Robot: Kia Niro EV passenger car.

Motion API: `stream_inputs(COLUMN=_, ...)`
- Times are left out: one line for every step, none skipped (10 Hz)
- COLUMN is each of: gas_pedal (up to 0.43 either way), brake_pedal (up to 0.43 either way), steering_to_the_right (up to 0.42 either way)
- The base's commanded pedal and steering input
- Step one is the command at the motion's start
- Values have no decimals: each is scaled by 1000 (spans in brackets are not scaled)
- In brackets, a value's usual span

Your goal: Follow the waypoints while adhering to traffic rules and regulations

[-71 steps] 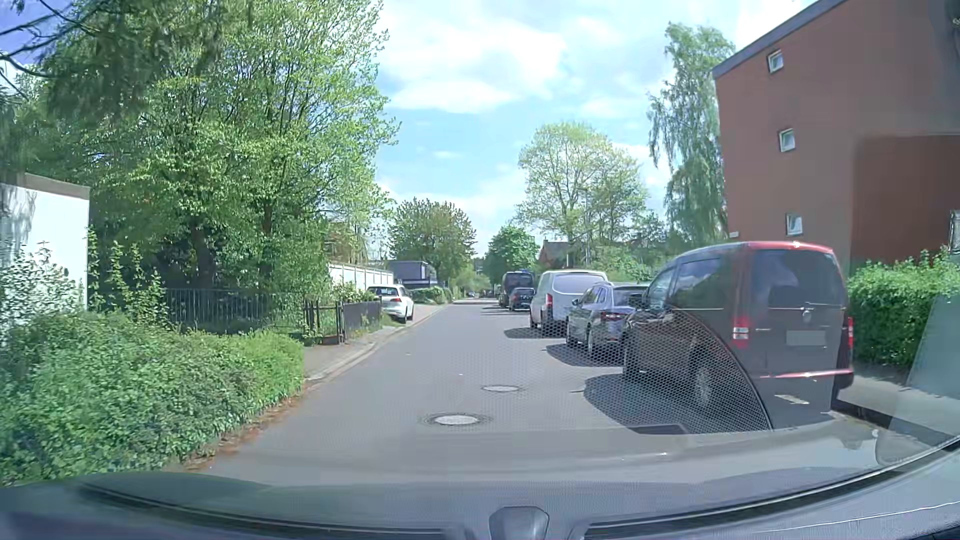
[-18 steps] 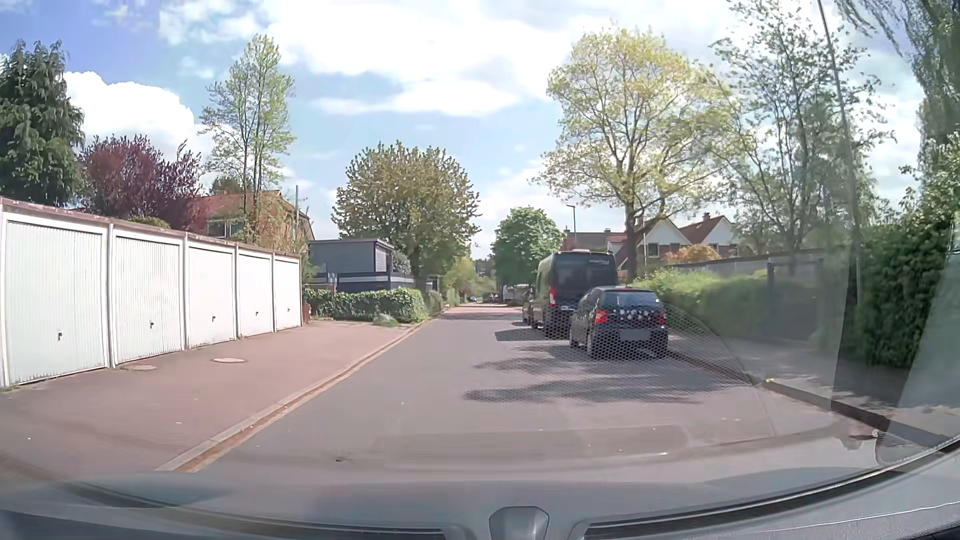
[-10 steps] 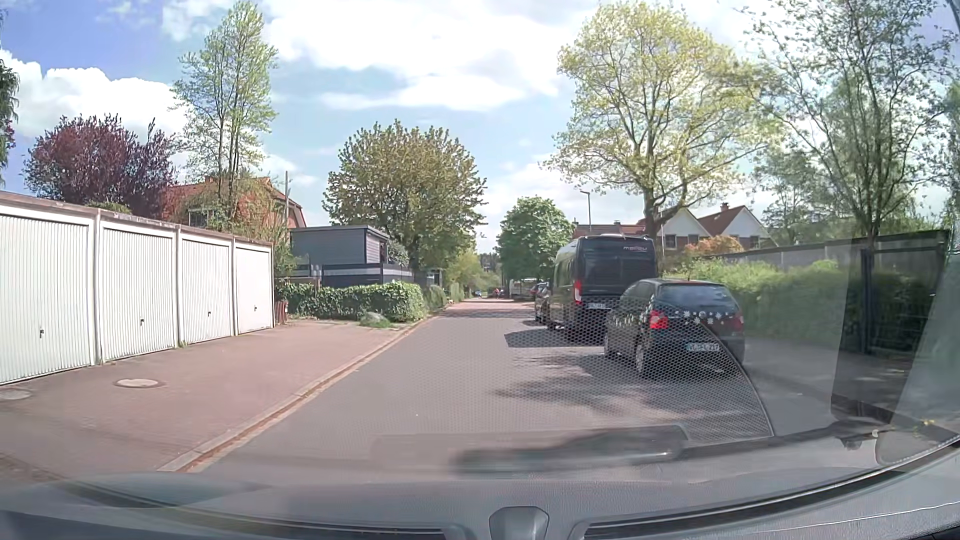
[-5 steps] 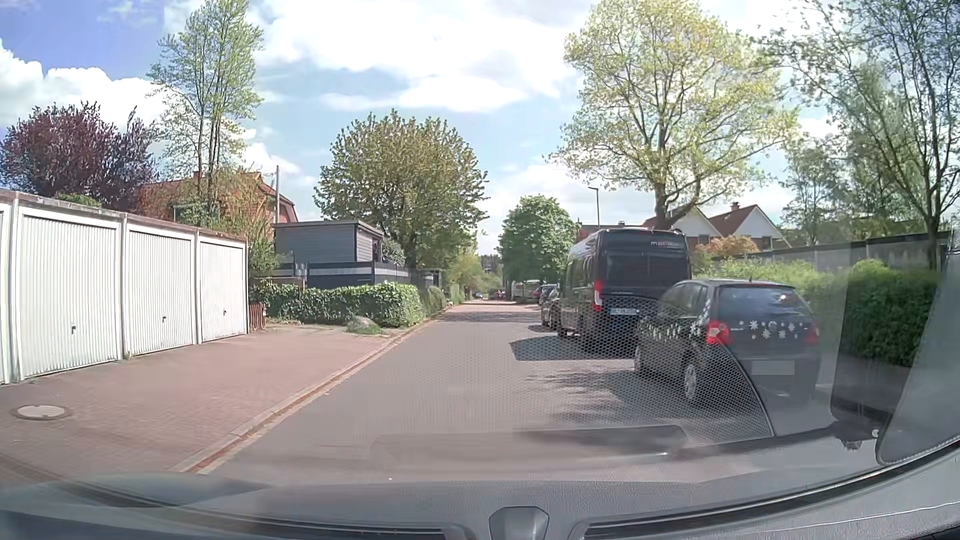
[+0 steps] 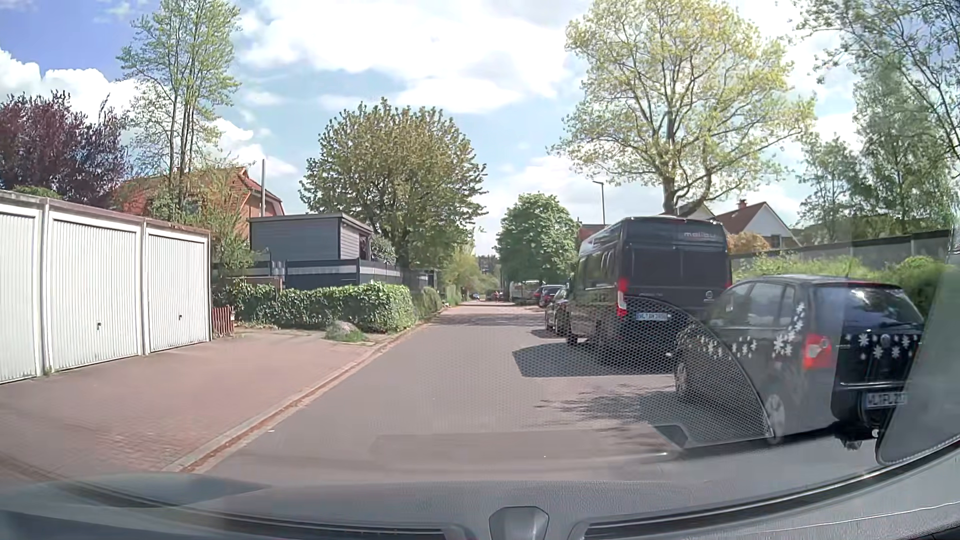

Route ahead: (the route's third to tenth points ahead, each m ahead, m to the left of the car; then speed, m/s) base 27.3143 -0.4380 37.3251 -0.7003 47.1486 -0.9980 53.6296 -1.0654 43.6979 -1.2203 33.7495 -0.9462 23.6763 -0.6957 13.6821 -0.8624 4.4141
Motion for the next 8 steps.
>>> stream_inputs(gas_pedal=0, brake_pedal=0, steering_to_the_right=3)
stream_inputs(gas_pedal=0, brake_pedal=0, steering_to_the_right=2)
stream_inputs(gas_pedal=0, brake_pedal=0, steering_to_the_right=2)
stream_inputs(gas_pedal=0, brake_pedal=0, steering_to_the_right=2)
stream_inputs(gas_pedal=0, brake_pedal=0, steering_to_the_right=2)
stream_inputs(gas_pedal=0, brake_pedal=0, steering_to_the_right=1)
stream_inputs(gas_pedal=0, brake_pedal=0, steering_to_the_right=2)
stream_inputs(gas_pedal=0, brake_pedal=0, steering_to_the_right=2)
